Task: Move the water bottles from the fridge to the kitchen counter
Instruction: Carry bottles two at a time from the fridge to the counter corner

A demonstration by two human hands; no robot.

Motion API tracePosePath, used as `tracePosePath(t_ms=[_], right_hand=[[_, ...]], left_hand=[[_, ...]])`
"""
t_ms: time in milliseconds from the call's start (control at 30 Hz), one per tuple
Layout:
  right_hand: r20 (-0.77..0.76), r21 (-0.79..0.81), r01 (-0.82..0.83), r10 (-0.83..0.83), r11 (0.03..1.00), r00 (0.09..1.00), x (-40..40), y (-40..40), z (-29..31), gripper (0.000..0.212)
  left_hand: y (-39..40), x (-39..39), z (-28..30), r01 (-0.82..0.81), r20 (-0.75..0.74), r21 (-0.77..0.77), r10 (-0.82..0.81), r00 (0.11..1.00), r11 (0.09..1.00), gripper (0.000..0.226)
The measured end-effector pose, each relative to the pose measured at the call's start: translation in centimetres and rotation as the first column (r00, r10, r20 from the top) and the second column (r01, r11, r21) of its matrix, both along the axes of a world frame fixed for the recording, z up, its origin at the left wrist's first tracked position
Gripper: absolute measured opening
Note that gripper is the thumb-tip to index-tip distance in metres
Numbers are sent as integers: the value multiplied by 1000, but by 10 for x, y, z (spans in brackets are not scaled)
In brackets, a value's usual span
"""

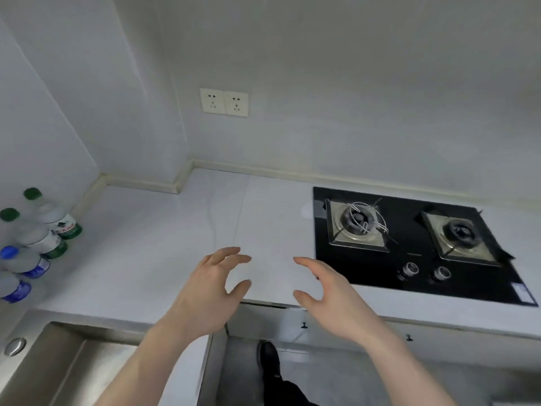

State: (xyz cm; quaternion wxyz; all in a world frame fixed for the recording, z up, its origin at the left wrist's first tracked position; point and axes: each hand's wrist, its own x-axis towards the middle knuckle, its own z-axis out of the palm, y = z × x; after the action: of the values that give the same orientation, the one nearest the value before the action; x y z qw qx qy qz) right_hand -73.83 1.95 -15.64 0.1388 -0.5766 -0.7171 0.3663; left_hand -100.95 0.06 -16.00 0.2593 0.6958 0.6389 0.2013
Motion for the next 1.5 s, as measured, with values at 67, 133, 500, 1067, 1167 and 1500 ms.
tracePosePath(t_ms=[67, 133, 500, 1067, 1167, 1500], right_hand=[[-1, 25, 71, -71, 997, 997, 20, -18, 4, 61], [-19, 35, 131, -131, 991, 991, 41, -34, 5, 61], [-104, 102, 491, -482, 865, 870, 194, -120, 17, 59], [-118, 206, 910, -914, 359, 388, 500, -344, 35, 56], [-136, 218, 938, -944, 268, 302, 526, -375, 35, 55], [-184, 200, 970, -978, -141, -104, 574, -447, 24, 55]], left_hand=[[-2, 19, 5, 65, 8, 11, -65, 998, 998, 42], [-2, 37, 10, 121, -4, 12, -121, 993, 993, 43], [18, 204, 29, 473, -28, 67, -472, 881, 878, 42], [-82, 622, 56, 918, -66, 124, -920, 387, 378, 44], [-99, 670, 58, 955, -87, 123, -956, 279, 268, 45], [-142, 819, 61, 993, -54, 83, -996, -75, -80, 42]])
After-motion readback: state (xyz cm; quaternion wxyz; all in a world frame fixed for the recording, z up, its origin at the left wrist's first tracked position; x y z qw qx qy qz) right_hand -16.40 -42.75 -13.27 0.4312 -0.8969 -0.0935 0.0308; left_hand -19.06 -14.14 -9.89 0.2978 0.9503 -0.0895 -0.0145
